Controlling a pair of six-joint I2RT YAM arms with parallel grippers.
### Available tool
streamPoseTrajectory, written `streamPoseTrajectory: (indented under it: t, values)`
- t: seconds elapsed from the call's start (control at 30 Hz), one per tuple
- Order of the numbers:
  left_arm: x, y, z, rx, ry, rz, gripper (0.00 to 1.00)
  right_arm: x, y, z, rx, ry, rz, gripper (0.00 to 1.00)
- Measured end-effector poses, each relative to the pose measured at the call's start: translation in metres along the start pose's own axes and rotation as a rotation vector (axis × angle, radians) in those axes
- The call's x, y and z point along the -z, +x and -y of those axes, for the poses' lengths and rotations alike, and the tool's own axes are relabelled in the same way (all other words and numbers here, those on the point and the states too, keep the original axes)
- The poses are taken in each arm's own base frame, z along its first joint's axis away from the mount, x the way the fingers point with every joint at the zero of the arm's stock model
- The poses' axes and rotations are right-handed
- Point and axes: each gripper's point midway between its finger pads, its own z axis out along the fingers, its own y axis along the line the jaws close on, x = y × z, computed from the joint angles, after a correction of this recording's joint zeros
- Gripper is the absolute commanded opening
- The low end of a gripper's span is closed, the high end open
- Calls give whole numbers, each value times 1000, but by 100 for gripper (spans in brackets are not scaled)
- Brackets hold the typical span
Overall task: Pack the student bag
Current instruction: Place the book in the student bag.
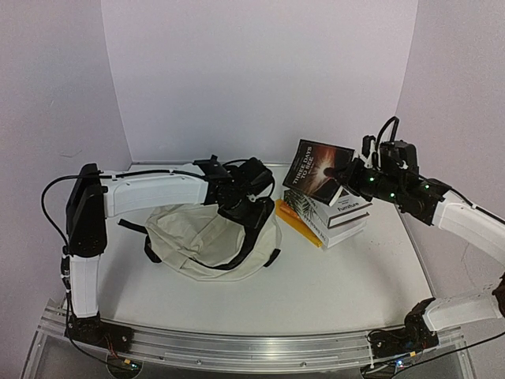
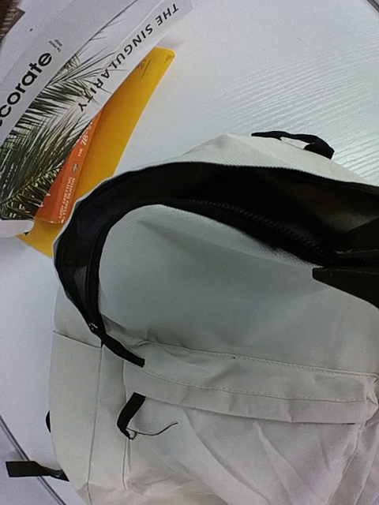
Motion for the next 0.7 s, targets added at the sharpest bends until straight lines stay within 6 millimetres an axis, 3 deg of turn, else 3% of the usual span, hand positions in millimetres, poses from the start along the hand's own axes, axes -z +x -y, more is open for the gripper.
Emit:
streamPoseTrajectory:
  t: [0.13, 0.4, 0.53, 0.7]
  values:
    - [18, -17, -12, 38, 19, 38, 0, 2, 16, -8, -70, -52, -86, 0]
    - [75, -60, -64, 161, 93, 156, 0, 7, 48, -31, -186, -175, -266, 0]
    - [81, -64, -66, 160, 136, 162, 0, -4, 74, -39, -210, -196, -359, 0]
    - [82, -65, -56, 133, 180, 161, 0, -27, 124, -39, -263, -200, -483, 0]
